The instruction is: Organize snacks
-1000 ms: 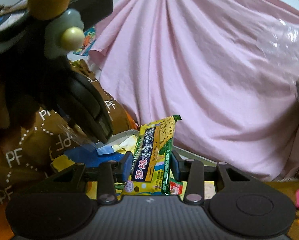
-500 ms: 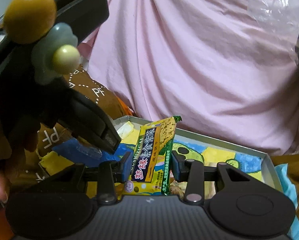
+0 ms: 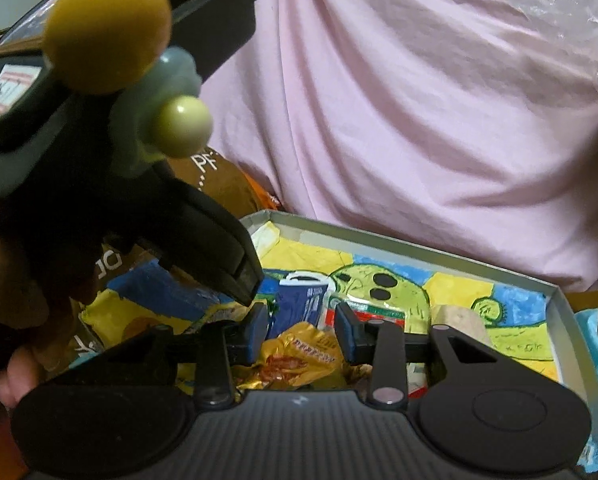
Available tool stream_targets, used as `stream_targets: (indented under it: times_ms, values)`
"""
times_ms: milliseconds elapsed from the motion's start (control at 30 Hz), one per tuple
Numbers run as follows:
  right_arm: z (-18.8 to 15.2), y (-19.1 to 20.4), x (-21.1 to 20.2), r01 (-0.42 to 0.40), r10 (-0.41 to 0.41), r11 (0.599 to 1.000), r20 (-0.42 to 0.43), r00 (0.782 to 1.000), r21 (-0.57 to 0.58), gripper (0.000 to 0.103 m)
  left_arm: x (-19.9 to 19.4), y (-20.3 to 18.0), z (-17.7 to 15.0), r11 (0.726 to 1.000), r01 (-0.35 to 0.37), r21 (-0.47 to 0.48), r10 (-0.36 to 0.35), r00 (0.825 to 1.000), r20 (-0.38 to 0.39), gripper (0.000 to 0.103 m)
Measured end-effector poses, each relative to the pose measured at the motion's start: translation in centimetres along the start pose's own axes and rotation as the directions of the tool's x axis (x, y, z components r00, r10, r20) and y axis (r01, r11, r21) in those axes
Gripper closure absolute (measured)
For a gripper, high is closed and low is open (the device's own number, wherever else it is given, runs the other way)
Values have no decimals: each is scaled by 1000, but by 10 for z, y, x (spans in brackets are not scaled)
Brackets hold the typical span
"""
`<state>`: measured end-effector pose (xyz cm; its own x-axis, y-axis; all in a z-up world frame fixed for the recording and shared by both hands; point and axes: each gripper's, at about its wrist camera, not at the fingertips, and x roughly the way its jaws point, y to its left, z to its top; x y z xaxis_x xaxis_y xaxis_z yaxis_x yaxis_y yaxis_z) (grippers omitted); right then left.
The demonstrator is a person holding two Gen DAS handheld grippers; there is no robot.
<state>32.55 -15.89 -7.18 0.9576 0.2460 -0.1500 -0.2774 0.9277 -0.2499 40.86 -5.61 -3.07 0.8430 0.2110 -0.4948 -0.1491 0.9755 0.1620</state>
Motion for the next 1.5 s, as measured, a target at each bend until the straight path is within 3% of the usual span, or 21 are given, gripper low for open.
stream_targets:
  times_ms: [500,933,1200,1500]
  values:
    - [0,2,0,2,-2,1000,-2,1000,5,37,-8,22,0,993,-42,-111,41,999,-13,28]
    - [14,-2,-20,35,-35,999,65,997,7,12,-42,47,4,983,-49,-175,60,997,55,4]
    - [28,-9,-44,71,-76,996,118,990,45,2,-64,57,6,980,-55,-194,75,993,95,1]
    - [36,-18,-67,106,-117,991,146,982,82,0,-90,63,5,979,-44,-200,70,990,125,1]
